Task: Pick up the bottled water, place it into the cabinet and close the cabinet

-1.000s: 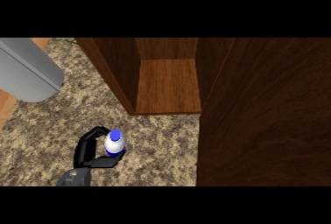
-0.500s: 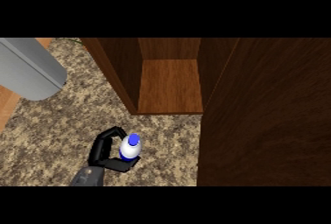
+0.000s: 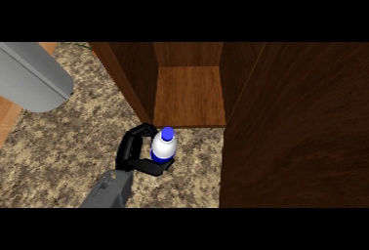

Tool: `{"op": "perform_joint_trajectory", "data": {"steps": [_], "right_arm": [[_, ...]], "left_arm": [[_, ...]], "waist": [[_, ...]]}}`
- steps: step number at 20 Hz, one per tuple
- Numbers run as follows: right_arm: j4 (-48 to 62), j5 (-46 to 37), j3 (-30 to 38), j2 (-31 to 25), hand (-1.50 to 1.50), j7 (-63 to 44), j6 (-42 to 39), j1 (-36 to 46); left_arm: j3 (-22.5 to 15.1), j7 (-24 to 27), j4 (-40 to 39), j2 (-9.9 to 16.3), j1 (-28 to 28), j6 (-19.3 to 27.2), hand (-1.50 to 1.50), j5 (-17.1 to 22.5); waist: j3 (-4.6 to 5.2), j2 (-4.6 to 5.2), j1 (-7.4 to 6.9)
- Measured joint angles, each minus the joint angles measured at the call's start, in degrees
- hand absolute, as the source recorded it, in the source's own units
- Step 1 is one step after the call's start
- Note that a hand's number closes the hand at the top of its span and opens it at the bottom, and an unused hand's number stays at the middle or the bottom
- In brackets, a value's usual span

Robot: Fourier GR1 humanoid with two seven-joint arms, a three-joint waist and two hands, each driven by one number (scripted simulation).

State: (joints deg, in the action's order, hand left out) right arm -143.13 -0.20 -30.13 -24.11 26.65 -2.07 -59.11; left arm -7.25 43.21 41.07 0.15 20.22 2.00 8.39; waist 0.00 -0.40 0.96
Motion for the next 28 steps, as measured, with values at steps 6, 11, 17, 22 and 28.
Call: {"op": "perform_joint_trajectory", "data": {"steps": [6,11,17,22,28], "right_arm": [[0.1,0.5,2.6,-0.6,-1.50,0.1,0.3,1.2],[0.4,0.8,3.0,-1.1,-1.50,1.9,0.0,0.1],[0.3,1.2,4.3,-1.9,-1.50,3.5,-0.6,-1.2],[0.5,2.0,7.3,-2.9,-1.50,5.2,-2.2,-1.8],[0.7,2.6,9.1,-3.2,-1.50,6.3,-3.7,-2.1]], "left_arm": [[-9.5,-10.0,7.5,-0.1,3.7,9.9,1.50,6.3],[-14.6,-15.5,8.4,-0.1,9.6,18.0,1.50,11.8],[-15.6,-20.6,3.7,-0.1,18.8,23.8,1.50,15.3],[-13.8,-22.9,-2.5,-0.1,26.3,25.6,1.50,19.4],[-11.7,-22.4,-12.6,-0.1,33.2,31.4,1.50,19.1]], "waist": [[0.01,0.18,0.15],[0.03,0.31,0.85],[0.03,0.55,1.47],[0.02,0.81,2.05],[0.01,1.19,2.61]]}}
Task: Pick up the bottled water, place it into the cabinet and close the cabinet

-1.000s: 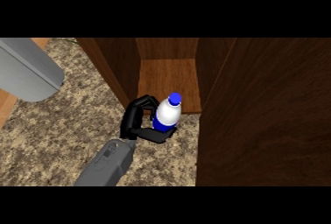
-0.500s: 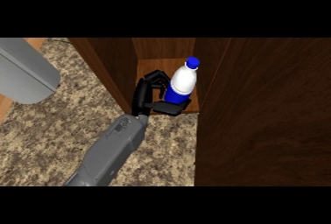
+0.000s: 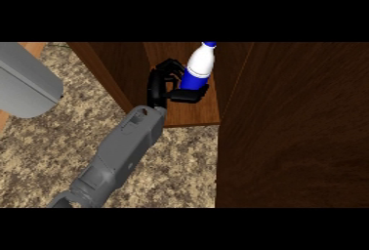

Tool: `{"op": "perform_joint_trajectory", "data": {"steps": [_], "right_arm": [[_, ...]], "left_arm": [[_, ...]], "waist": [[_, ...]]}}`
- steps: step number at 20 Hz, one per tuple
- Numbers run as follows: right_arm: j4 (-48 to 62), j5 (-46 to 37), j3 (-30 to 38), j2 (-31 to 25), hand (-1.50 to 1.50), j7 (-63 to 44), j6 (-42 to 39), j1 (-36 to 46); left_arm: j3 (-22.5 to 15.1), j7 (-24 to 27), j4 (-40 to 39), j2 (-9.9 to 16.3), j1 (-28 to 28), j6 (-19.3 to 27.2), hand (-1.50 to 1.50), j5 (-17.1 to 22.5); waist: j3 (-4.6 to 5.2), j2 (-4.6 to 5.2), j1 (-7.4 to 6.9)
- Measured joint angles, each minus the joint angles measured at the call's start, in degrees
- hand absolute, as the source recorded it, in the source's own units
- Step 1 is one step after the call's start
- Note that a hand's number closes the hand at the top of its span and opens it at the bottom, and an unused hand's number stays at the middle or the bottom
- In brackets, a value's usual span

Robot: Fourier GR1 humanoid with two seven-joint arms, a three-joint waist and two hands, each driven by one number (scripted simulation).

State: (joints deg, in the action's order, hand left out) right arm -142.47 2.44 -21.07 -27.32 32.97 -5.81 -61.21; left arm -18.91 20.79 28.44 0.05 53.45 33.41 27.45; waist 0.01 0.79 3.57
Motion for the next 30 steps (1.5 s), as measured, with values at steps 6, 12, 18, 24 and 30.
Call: {"op": "perform_joint_trajectory", "data": {"steps": [6,12,18,24,30], "right_arm": [[0.5,0.5,0.5,0.1,-1.50,0.8,-1.4,0.1],[0.7,1.1,1.9,0.0,-1.50,1.5,-2.8,0.4],[0.6,1.3,1.3,0.2,-1.50,2.0,-3.8,-0.5],[0.8,1.2,0.7,0.3,-1.50,2.4,-4.5,-0.7],[0.1,1.2,0.0,0.7,-1.50,-0.1,-4.2,0.6]], "left_arm": [[-1.4,0.5,-10.0,0.3,5.4,9.0,-1.50,-5.0],[-0.8,0.8,-16.9,1.6,9.8,12.5,-1.50,-6.7],[2.9,6.9,-15.4,1.5,10.7,9.9,1.50,-4.7],[8.1,15.7,-8.6,0.5,9.4,0.3,1.50,0.7],[7.6,18.8,-6.8,0.1,8.0,-6.8,1.50,4.2]], "waist": [[-0.03,0.38,0.66],[0.00,0.75,0.99],[0.12,0.74,0.99],[0.16,0.44,0.37],[0.10,0.06,-0.27]]}}
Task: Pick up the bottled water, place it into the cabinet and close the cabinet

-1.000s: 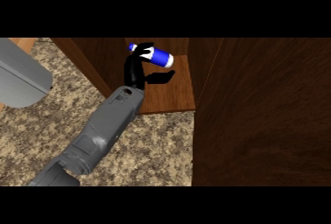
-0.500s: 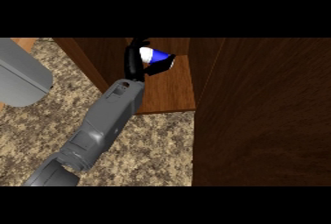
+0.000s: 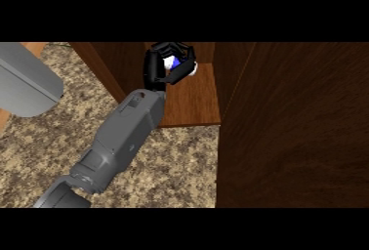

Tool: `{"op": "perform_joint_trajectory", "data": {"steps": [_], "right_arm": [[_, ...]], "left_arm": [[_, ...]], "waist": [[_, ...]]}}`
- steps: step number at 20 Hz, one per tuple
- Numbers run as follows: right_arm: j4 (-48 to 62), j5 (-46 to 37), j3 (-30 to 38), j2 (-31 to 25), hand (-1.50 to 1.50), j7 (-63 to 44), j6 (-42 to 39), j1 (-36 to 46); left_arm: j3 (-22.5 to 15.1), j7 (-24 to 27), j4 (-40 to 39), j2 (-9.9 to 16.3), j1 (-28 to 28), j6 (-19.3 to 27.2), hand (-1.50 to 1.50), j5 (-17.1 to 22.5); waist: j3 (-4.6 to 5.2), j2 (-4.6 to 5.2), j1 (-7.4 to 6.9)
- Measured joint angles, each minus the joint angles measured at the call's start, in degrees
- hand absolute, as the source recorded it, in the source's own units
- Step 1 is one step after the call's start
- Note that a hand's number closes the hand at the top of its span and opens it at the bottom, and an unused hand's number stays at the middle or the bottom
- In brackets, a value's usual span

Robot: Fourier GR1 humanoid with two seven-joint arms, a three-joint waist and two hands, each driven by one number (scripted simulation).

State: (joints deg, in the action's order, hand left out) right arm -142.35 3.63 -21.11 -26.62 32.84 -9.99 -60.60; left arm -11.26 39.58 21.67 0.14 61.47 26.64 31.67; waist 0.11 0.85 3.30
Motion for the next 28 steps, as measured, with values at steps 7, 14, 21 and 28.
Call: {"op": "perform_joint_trajectory", "data": {"steps": [7,14,21,28], "right_arm": [[-0.5,-0.5,-1.6,-0.1,-1.50,-0.7,0.3,-0.7],[-0.6,-1.2,-4.5,0.4,-1.50,-1.2,2.1,-1.3],[-0.6,-2.1,-6.4,0.7,-1.50,-0.4,4.6,-2.7],[-0.7,-2.8,-6.4,-1.6,1.50,0.2,5.7,-3.2]], "left_arm": [[-6.7,-2.2,8.7,-0.1,-5.8,-4.4,1.50,5.7],[-16.2,-5.4,22.8,-0.1,-16.8,-10.7,-1.50,12.0],[-25.0,-6.6,39.6,1.5,-32.6,-10.1,-1.50,11.5],[-27.9,-4.5,56.1,11.4,-50.9,-9.0,-1.50,10.6]], "waist": [[-0.02,-0.83,-0.76],[0.02,-1.38,-2.06],[0.00,-1.75,-4.02],[0.01,-1.73,-5.15]]}}
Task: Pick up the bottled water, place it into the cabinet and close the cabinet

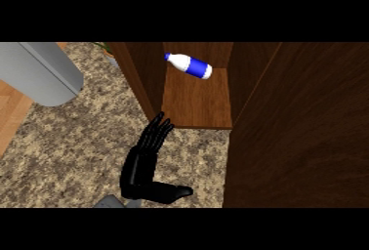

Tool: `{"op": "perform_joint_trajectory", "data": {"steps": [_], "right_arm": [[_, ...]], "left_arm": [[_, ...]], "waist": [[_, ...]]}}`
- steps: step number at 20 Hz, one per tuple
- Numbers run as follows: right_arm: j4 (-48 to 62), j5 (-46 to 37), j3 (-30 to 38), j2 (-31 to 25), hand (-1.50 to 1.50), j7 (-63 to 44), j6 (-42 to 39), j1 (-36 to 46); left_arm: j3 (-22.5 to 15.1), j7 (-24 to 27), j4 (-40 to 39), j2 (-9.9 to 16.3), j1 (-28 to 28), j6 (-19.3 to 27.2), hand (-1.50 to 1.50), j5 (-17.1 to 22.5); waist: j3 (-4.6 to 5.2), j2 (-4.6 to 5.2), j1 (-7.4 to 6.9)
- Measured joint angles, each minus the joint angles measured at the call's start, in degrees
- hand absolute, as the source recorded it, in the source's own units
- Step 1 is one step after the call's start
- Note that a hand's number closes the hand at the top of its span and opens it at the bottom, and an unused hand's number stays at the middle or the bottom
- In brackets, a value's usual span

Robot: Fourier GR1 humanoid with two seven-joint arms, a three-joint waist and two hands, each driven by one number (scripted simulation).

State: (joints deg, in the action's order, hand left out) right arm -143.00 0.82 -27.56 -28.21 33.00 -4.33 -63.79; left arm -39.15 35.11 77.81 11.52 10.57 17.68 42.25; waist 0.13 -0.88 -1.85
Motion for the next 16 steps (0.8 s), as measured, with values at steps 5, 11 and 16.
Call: {"op": "perform_joint_trajectory", "data": {"steps": [5,11,16], "right_arm": [[0.3,-1.8,-1.6,-6.2,1.50,-0.4,-3.8,2.3],[0.1,-3.1,-2.2,-12.5,1.50,-1.0,-6.1,7.0],[-0.2,-3.7,-4.9,-13.9,1.50,-4.0,-4.9,11.6]], "left_arm": [[-0.1,3.0,8.1,7.0,-9.7,-3.5,-1.50,0.6],[1.9,6.5,14.4,15.9,-17.6,-9.0,-1.50,1.3],[5.3,9.6,17.8,22.6,-23.5,-13.5,-1.50,2.9]], "waist": [[0.10,0.04,-0.50],[0.28,-0.07,-1.35],[0.38,0.15,-1.69]]}}
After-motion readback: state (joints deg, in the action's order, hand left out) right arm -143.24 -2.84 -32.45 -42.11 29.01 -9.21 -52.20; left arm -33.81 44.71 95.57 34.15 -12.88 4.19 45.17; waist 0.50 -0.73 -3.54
